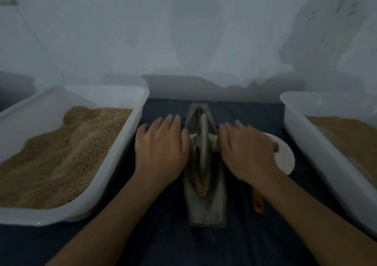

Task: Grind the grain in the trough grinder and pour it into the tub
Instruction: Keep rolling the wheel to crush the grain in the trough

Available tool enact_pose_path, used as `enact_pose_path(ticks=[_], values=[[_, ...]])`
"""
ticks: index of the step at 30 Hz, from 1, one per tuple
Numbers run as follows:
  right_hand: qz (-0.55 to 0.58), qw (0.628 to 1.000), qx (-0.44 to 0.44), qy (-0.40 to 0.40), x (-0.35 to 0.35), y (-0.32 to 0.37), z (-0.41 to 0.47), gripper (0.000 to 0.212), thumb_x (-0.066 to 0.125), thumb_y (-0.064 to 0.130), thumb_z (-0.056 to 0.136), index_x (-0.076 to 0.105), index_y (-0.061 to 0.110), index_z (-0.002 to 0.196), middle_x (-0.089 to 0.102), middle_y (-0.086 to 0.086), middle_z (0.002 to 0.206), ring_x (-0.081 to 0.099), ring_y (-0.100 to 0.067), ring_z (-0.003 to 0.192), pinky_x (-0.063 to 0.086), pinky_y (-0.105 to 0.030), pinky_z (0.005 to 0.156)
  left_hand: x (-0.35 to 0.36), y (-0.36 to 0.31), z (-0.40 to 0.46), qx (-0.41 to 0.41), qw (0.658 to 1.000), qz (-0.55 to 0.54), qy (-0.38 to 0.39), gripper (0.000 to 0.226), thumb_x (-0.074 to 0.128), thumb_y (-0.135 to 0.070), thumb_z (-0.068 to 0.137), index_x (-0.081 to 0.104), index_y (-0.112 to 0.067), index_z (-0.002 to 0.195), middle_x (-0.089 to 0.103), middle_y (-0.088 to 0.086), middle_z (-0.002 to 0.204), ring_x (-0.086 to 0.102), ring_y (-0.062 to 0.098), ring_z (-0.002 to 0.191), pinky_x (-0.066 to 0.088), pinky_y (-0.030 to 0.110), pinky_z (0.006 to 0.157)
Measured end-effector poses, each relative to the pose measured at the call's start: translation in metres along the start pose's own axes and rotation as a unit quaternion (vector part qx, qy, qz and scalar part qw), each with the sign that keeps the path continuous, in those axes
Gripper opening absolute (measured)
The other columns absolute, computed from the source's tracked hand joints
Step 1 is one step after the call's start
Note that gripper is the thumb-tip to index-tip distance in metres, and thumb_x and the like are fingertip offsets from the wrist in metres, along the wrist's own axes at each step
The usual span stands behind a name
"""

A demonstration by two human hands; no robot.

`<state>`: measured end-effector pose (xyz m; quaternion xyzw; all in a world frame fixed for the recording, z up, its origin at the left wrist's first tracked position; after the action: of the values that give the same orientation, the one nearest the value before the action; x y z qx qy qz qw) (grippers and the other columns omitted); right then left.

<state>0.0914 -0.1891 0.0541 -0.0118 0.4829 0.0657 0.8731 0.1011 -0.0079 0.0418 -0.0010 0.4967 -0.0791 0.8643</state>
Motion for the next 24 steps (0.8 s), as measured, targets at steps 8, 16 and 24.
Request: enact_pose_path(ticks=[8,16,24], values=[[-0.04,0.996,0.048,0.061,0.036,0.002,0.064,0.055,0.024,0.035,0.107,0.068,0.01,0.085,0.071,-0.011,0.095,0.062,-0.033,0.103,0.042,-0.039,0.079,0.044,0.01,0.062,-0.03,0.989,0.032,0.141,0.032,0.023,-0.031,0.108,0.05,-0.017,0.098,0.062,0.008,0.11,0.063,0.033,0.094,0.039,0.038,0.072],[0.01,1.0,-0.02,0.002,-0.003,0.01,-0.017,0.058,0.021,0.039,0.108,0.07,0.014,0.125,0.066,-0.009,0.135,0.057,-0.03,0.131,0.045,-0.046,0.109,-0.01,0.014,-0.032,0.036,0.998,-0.041,0.01,0.052,0.026,-0.041,0.107,0.063,-0.013,0.13,0.071,0.007,0.125,0.068,0.025,0.107,0.055,0.047,0.092],[-0.008,0.986,0.107,0.131,0.052,-0.014,0.078,0.051,0.023,0.036,0.105,0.067,0.013,0.091,0.068,-0.014,0.106,0.061,-0.035,0.101,0.041,-0.041,0.08,0.031,-0.004,0.069,-0.004,0.994,0.067,0.081,0.032,0.026,-0.017,0.107,0.052,-0.015,0.089,0.061,0.005,0.095,0.061,0.027,0.084,0.036,0.035,0.072]])
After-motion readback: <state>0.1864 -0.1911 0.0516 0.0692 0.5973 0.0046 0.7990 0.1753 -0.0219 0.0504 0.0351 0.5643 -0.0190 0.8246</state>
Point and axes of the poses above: each hand's wrist, its own z-axis towards the middle knuckle, its own x-axis out of the palm, y = z × x, the point moved 8 cm from there along z, towards the middle knuckle
